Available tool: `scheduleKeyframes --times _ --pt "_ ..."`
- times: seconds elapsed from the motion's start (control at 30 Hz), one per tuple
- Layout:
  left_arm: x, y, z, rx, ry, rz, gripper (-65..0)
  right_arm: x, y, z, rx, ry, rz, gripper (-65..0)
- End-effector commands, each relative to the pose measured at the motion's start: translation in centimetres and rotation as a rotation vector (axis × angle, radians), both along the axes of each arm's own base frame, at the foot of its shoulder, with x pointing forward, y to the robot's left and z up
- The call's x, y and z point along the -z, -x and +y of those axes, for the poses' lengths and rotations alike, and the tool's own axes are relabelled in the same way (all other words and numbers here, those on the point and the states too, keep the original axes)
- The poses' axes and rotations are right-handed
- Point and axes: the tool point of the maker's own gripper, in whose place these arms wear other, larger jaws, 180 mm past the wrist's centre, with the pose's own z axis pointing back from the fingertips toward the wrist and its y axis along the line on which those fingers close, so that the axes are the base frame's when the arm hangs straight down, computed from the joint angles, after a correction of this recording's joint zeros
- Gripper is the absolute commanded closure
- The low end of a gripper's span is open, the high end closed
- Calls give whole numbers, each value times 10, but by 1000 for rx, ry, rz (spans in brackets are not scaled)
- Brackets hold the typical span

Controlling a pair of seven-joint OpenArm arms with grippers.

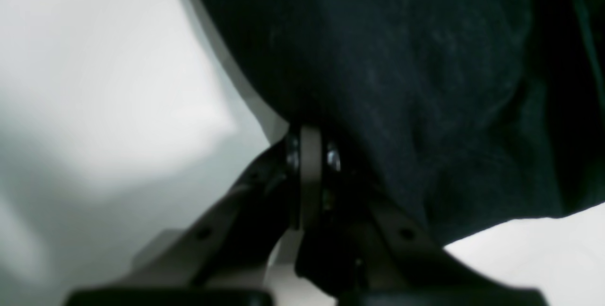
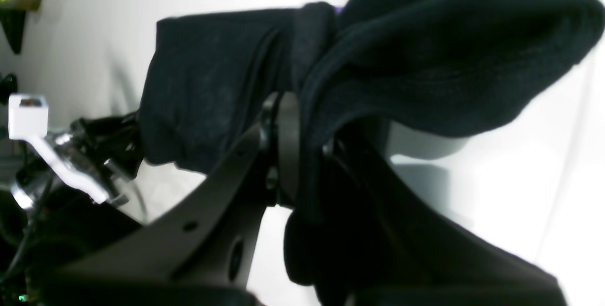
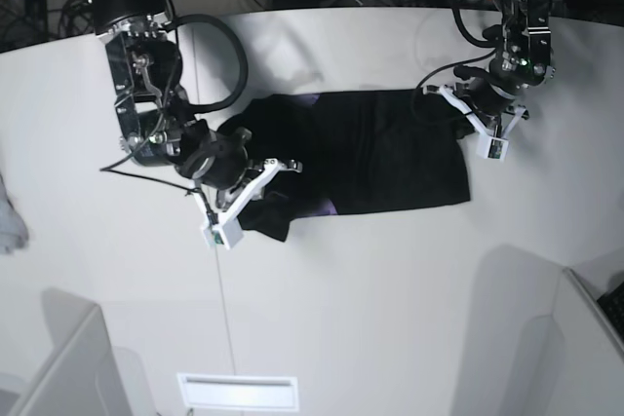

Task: Fold the T-shirt properly
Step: 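Fold the held end over toward the left gripper with the right gripper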

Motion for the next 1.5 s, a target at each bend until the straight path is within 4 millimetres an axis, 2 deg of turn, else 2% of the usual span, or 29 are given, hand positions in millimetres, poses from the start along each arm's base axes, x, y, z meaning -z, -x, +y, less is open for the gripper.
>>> scheduleKeyframes --times 0.0,0.27,0.53,0.67,0.93,1.17,1.33,1.47 --pt "-12 -9 4 -4 -2 -47 0 -17 -6 9 -9 -36 -49 0" --pt "-8 -4 6 3 -10 -30 0 -31 2 55 -48 -147 -47 0" --pt "-7 -2 8 -1 -13 -24 0 -40 12 85 -80 -209 -50 0" --pt "-3 3 6 3 -10 -12 0 -37 18 102 -113 -214 -65 0" --pt "-1 9 9 -3 -14 1 0 -39 23 117 -138 -227 -92 0" --pt "0 10 5 5 -10 3 0 -51 28 138 -197 -236 -149 0" --pt "-2 4 5 3 -7 -8 0 -46 23 147 -179 -220 -122 0" --pt "-7 -9 -13 48 7 -31 0 -44 14 144 -163 -201 -122 0"
